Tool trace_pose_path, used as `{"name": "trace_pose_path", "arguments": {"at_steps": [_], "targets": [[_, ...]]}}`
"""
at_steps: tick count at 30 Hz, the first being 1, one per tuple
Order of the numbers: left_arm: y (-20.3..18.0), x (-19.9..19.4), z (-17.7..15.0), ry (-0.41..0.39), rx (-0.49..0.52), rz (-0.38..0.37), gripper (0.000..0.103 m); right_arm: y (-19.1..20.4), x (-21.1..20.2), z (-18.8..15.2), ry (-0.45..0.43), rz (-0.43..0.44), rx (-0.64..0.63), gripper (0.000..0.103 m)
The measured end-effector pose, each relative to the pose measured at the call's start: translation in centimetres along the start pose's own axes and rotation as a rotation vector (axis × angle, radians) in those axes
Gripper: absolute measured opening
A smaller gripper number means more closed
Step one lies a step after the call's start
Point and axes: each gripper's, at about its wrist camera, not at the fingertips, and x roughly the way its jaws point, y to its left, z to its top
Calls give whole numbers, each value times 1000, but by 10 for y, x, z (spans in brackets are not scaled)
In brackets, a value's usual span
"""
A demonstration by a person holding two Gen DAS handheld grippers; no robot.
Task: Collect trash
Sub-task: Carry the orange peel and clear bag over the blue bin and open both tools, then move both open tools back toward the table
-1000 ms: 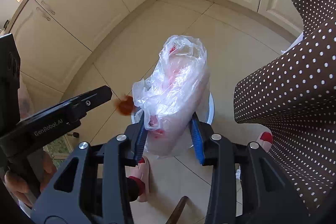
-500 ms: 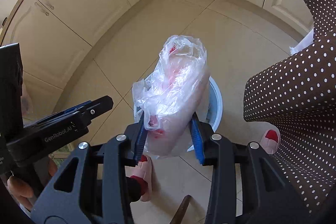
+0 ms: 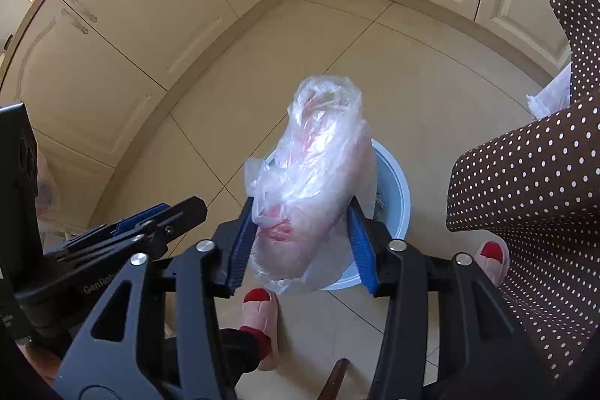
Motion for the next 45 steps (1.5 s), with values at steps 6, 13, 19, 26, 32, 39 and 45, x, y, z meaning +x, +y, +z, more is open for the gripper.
{"name": "trace_pose_path", "arguments": {"at_steps": [6, 13, 19, 26, 32, 39, 45], "targets": [[2, -5, -1, -12, 0, -4, 49, -3, -8, 2, -12, -5, -3, 52], [-10, -35, -7, -84, 22, 14, 49, -5, -33, 0, -48, -14, -15, 52], [-36, -76, -20, -178, 69, 61, 50, -2, -88, -6, -125, -18, -47, 52], [-88, -155, -44, -308, 141, -7, 57, -2, -197, -22, -297, -26, -87, 52], [-163, -231, -70, -449, 283, -66, 64, -20, -311, -47, -485, -64, -106, 54], [-275, -275, -99, -480, 454, -204, 66, -96, -431, -92, -667, -181, -23, 58], [-394, -269, -126, -378, 604, -342, 66, -198, -499, -137, -731, -336, 112, 59]]}}
